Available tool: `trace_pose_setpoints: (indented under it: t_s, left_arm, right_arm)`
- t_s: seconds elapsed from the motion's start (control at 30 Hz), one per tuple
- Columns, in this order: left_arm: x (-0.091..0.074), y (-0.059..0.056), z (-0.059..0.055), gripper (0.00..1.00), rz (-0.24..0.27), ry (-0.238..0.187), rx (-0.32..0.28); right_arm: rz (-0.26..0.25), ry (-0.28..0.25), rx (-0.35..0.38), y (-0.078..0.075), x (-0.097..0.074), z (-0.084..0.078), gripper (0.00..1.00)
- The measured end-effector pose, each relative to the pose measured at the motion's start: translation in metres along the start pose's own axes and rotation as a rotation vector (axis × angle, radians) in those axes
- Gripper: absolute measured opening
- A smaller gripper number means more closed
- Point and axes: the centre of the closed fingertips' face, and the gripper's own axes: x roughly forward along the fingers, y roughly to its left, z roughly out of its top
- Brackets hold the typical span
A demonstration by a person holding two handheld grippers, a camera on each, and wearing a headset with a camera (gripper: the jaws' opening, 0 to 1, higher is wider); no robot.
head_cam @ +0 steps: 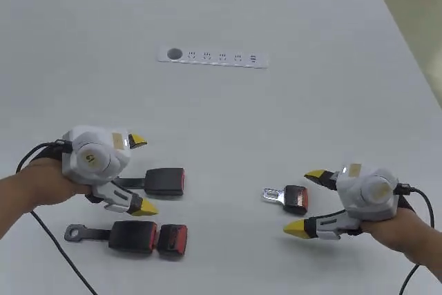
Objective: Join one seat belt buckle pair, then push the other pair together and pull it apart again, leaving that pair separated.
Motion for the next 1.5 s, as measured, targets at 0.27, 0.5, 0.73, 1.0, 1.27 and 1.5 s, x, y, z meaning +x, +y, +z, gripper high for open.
trace_pose_setpoints:
  t_s: [0.27,0.5,0.73,1.0,1.27,1.5]
  left_arm:
    - [0.015,-0.007,-0.010,0.77,-0.054,0.031,0.005]
    - [0.026,-0.004,-0.015,0.71,-0.076,0.050,0.038]
    - [0.028,-0.011,-0.012,0.64,-0.121,0.047,0.056]
    - [0.028,-0.006,-0.007,0.52,-0.121,0.055,0.060]
    - [0.028,-0.009,-0.005,0.37,-0.148,0.074,0.105]
    - [0.028,-0.010,-0.005,0.36,-0.172,0.090,0.142]
  right_arm:
    - [0.052,0.031,-0.018,0.001,0.004,-0.004,0.73]
    - [0.074,0.054,-0.055,0.005,0.006,-0.008,0.67]
    - [0.086,0.073,-0.111,0.005,0.005,-0.011,0.58]
    - [0.062,0.087,-0.158,-0.002,0.005,-0.012,0.44]
    - [0.061,0.072,-0.166,-0.006,0.004,-0.011,0.37]
    - [0.067,0.065,-0.164,-0.007,0.004,-0.011,0.36]
